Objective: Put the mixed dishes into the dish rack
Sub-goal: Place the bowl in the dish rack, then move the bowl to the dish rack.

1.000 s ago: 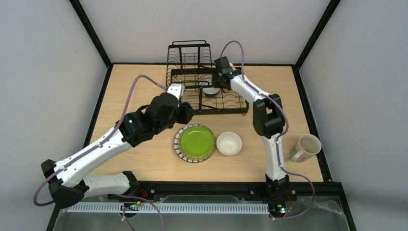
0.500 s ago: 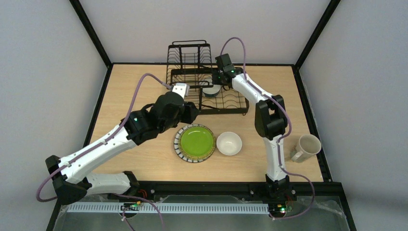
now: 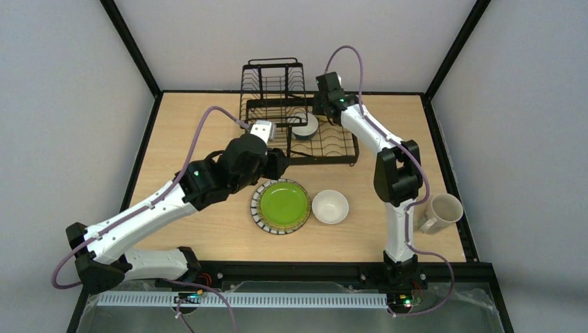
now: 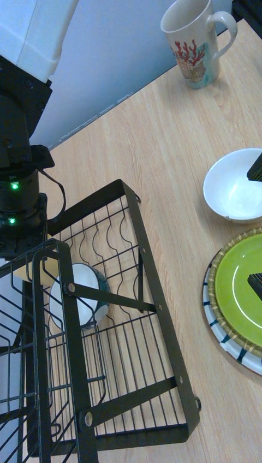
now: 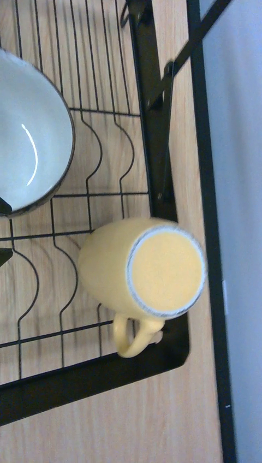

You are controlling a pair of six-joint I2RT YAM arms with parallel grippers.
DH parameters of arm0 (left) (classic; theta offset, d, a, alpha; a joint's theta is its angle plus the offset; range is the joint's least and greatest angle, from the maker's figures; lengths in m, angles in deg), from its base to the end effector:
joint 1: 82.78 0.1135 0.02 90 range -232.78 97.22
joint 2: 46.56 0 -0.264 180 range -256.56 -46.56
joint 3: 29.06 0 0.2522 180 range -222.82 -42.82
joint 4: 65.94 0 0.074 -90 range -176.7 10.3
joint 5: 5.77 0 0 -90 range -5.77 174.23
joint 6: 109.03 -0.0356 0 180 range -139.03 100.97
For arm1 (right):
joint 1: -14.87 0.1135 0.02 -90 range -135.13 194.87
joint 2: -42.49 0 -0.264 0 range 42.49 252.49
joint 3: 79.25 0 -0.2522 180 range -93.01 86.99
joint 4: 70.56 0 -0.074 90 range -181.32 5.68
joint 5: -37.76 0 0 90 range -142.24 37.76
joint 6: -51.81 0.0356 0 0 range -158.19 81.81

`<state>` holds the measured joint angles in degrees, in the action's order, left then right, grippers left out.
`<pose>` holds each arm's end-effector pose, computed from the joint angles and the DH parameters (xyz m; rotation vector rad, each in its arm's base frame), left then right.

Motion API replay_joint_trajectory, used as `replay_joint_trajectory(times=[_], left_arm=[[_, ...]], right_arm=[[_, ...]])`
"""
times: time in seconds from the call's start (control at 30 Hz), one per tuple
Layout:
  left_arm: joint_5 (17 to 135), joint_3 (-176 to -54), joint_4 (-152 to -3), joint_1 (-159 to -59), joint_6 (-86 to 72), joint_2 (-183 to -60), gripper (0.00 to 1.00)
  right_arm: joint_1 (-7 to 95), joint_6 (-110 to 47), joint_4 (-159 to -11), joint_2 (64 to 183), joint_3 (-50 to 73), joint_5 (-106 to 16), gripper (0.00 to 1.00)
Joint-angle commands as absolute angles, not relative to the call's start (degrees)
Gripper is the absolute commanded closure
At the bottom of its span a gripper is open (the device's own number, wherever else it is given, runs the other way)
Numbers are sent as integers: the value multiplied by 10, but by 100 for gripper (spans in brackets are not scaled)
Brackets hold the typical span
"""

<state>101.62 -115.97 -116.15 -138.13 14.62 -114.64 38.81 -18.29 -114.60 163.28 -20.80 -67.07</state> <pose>0.1522 -0.2015 0.3836 0.2227 2.1396 -0.6096 0.4481 0.1890 0.2693 0.0480 2.2965 0.0929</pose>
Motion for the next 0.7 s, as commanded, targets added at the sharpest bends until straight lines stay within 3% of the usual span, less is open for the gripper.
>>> replay_joint_trajectory(times=[0.0, 0.07, 0.33, 0.67], left_arm=[[1028, -1171, -1172, -1388, 147, -1147, 3], [1029, -1171, -1175, -1388, 147, -1145, 3], [1033, -1173, -1192, -1387, 142, -1142, 3], [1035, -1173, -1203, -1388, 137, -1141, 3]], right_arm=[[371, -174, -1146, 1631, -183, -684, 75], [368, -174, -1147, 1641, -183, -683, 84], [359, -173, -1133, 1671, -181, -664, 94], [359, -165, -1125, 1709, -197, -610, 100]])
